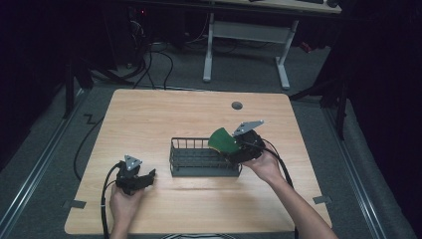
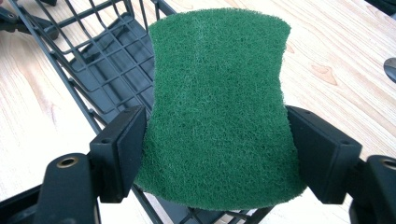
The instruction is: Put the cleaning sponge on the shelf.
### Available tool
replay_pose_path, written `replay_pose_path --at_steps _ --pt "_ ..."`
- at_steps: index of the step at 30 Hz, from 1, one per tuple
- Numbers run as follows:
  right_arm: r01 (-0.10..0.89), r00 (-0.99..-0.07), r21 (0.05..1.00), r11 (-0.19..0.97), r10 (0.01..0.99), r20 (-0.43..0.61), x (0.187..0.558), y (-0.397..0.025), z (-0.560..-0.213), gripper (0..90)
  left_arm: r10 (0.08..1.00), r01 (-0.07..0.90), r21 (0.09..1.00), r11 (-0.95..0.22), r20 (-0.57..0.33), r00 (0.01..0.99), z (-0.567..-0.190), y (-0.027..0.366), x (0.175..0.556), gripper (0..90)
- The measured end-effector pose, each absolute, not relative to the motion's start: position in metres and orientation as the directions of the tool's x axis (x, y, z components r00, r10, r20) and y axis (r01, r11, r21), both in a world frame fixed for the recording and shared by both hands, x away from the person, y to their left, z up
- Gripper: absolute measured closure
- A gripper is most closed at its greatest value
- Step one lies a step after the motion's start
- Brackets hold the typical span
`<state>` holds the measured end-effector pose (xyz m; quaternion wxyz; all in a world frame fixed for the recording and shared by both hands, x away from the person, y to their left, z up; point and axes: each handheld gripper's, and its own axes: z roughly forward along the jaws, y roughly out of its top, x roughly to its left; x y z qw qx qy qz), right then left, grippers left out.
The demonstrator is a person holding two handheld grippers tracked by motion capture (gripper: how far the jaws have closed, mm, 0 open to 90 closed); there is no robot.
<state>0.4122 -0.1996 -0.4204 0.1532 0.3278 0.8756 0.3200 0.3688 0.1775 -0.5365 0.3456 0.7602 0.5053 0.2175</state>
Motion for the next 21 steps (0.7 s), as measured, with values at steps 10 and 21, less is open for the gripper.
replay_pose_path --at_steps 10,21 --pt "0.473 -0.744 0.658 0.587 0.665 -0.059 0.4118 -0.1999 -0.4205 23.3 0.919 0.618 0.745 -0.252 -0.017 0.395 -0.5366 0.1773 0.3688 30.3" --pt "0.471 -0.751 0.646 0.601 0.658 -0.064 0.4127 -0.1960 -0.4253 22.8 0.919 0.618 0.745 -0.251 -0.018 0.395 -0.5365 0.1774 0.3688 30.3"
